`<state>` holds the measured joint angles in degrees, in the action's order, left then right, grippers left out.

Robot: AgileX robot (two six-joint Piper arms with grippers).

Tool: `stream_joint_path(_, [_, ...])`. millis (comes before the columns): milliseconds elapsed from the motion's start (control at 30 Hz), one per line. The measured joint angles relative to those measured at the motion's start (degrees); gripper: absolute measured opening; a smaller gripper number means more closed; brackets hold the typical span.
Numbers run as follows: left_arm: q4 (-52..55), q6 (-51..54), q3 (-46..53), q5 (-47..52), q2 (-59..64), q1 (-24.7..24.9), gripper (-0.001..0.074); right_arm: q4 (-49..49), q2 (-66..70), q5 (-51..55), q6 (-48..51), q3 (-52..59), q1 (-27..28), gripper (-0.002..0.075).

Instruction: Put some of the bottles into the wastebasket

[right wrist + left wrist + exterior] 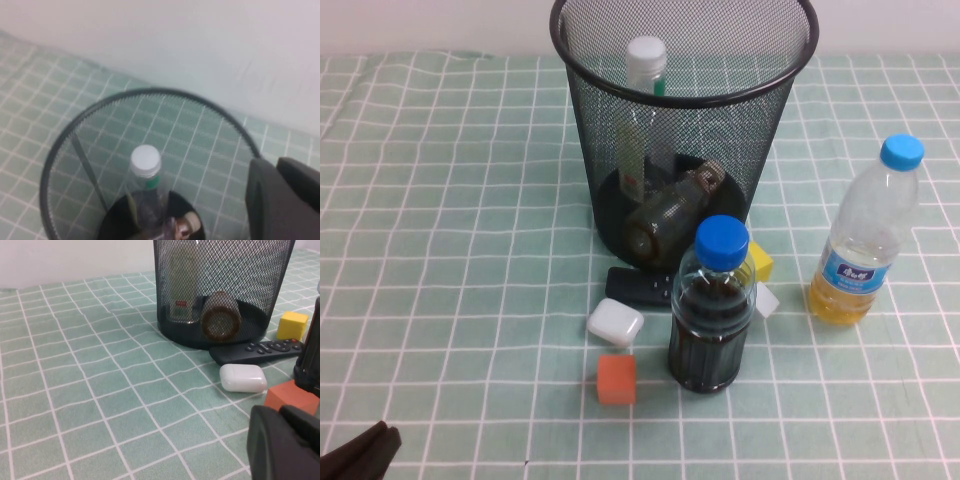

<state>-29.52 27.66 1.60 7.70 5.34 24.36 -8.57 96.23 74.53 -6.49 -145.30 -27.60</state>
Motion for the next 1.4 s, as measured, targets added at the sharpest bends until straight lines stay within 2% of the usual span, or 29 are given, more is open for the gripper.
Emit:
stream_joint_path(333, [0.0, 0.0, 0.0, 0.0, 0.0, 0.0, -0.0005, -6.0, -11.8, 0.0, 8.0, 0.8, 0.1, -0.0004])
stream_joint_path(433, [0.0, 0.0, 0.0, 0.0, 0.0, 0.0, -0.0005, -6.9, -15.7, 0.0, 9.0, 4.6, 0.1, -0.0004])
stream_joint_path(533, [0.0, 0.0, 0.0, 0.0, 0.0, 0.0, -0.0005, -8.9, -21.8, 0.0, 9.2, 13.1, 0.1, -0.0004])
stream_joint_path(633, [0.0, 0.0, 0.0, 0.0, 0.0, 0.0, -0.0005, -8.7, -30.1, -2.4, 7.9, 27.7, 2.2, -0.0004])
stream_joint_path(733, [0.0, 0.0, 0.0, 0.0, 0.0, 0.0, -0.0005, -6.4, -40.7, -11.5, 6.5, 48.8, 7.8, -0.0004])
stream_joint_path(933, [0.0, 0.0, 0.0, 0.0, 0.0, 0.0, -0.0004, -3.9, -63.6, -38.2, 6.5, 90.2, 18.0, -0.0004])
stream_joint_path(1100, [0.0, 0.0, 0.0, 0.0, 0.0, 0.0, -0.0005, 3.6, -80.2, -59.0, 5.9, 121.4, 25.6, -0.0004])
stream_joint_path(1267, [0.0, 0.0, 0.0, 0.0, 0.0, 0.0, -0.0004, 3.2, -89.6, -75.2, 5.8, 140.0, 30.3, -0.0004])
stream_joint_path(1367, [0.0, 0.0, 0.0, 0.0, 0.0, 0.0, -0.0005, 3.4, -92.8, -78.2, 5.1, 146.2, 31.1, -0.0004])
stream_joint_path(1400, [0.0, 0.0, 0.0, 0.0, 0.0, 0.0, -0.0004, 3.7, -93.9, -76.4, 4.9, 147.1, 31.2, -0.0004])
